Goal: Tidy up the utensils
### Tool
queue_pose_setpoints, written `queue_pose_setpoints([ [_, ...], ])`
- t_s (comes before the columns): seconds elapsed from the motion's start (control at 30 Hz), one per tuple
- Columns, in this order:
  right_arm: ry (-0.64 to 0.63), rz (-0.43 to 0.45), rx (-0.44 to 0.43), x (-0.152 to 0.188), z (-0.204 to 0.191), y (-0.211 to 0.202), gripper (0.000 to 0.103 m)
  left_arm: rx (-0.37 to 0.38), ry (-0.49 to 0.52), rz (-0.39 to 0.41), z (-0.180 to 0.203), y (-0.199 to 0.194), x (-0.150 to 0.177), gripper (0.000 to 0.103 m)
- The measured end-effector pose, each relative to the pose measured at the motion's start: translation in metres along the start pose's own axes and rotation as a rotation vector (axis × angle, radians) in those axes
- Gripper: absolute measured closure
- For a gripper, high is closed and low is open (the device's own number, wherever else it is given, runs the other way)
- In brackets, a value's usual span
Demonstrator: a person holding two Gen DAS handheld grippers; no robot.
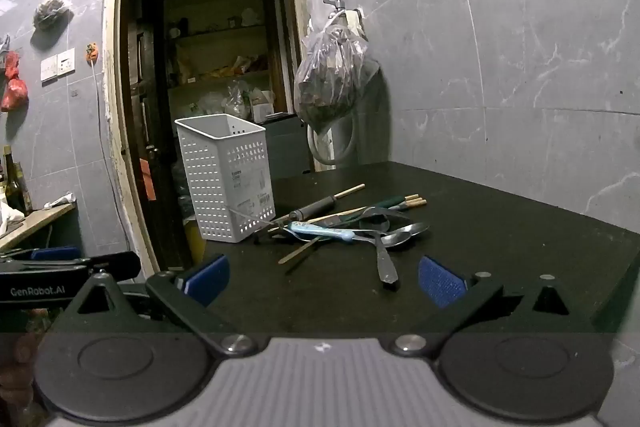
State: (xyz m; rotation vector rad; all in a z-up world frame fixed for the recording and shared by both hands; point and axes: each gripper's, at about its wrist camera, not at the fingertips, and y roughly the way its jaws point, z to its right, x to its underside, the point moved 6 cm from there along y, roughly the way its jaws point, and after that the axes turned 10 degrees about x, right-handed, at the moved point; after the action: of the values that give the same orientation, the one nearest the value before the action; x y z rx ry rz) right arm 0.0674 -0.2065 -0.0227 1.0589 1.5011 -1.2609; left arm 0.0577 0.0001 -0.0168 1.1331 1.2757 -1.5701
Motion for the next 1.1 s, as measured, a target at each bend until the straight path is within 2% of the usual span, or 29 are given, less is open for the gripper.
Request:
queue_pose_setpoints([
  [0.37, -0.001, -0.004, 0.004, 0.0008, 0.0003, 0.0013, 0.0, -0.013, 0.005, -0.031, -0.0008, 0.0014, 0.0031, 0.001],
  [1.1, -0.001, -0.007, 0.004, 0.0019, -0.0001, 0.0013, 0.0, -0.013, 0.007, -0.034, -0.0007, 0.0028, 0.0043, 0.001],
])
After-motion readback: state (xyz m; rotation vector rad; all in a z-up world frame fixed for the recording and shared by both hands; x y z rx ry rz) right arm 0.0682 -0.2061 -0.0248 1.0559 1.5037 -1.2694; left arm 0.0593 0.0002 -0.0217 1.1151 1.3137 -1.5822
